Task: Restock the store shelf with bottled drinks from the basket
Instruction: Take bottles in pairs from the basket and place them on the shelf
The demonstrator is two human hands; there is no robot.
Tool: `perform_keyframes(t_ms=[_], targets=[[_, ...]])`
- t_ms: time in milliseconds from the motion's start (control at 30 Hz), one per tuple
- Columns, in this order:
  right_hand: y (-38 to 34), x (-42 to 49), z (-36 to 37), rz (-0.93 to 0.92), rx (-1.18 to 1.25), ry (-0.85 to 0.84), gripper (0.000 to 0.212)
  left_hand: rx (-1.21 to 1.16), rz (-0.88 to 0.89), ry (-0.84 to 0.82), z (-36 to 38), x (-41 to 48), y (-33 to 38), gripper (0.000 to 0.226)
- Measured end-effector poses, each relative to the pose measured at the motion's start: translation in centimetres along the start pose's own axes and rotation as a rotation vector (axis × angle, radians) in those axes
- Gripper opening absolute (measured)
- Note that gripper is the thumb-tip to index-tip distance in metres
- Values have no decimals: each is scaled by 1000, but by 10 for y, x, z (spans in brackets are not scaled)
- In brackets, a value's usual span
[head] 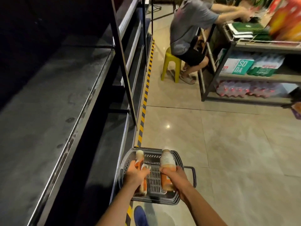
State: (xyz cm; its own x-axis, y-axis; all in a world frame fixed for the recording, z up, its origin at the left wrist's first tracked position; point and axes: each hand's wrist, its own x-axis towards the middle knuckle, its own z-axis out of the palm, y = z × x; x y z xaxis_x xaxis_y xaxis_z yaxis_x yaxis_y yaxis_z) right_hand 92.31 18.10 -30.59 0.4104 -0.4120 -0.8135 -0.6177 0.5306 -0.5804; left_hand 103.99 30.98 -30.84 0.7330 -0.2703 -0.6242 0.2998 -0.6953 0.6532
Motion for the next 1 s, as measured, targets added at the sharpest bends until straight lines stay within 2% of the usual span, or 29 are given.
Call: perform_keyframes(t_ms=[67,133,300,433,533,700,867,1000], targets=[[7,-24,-5,-129,-147,101,70,-61,15,42,1,-28,0,35],[11,-36,-8,-203,-264,147,67,-102,38,55,5,-43,-1,38],[32,-84,-33,-410,-451,94,80,-192,40,143,20,-121,-8,37],[39,-125,-41,-599,-511,6,78,-212,43,303,24,-186,-14,31],[43,-162,-37,-700,-540,-103,77,-245,38,401,13,-234,-22,32],[55,-228,-15,-832,-541,-324,50,-364,41,631,-24,-319,-44,30],[72,-305,19,-906,-549,-548,58,-494,98,900,-64,-427,-73,32],[114,-380,44,-979,-542,-728,53,-554,108,1084,-78,-522,-113,35]])
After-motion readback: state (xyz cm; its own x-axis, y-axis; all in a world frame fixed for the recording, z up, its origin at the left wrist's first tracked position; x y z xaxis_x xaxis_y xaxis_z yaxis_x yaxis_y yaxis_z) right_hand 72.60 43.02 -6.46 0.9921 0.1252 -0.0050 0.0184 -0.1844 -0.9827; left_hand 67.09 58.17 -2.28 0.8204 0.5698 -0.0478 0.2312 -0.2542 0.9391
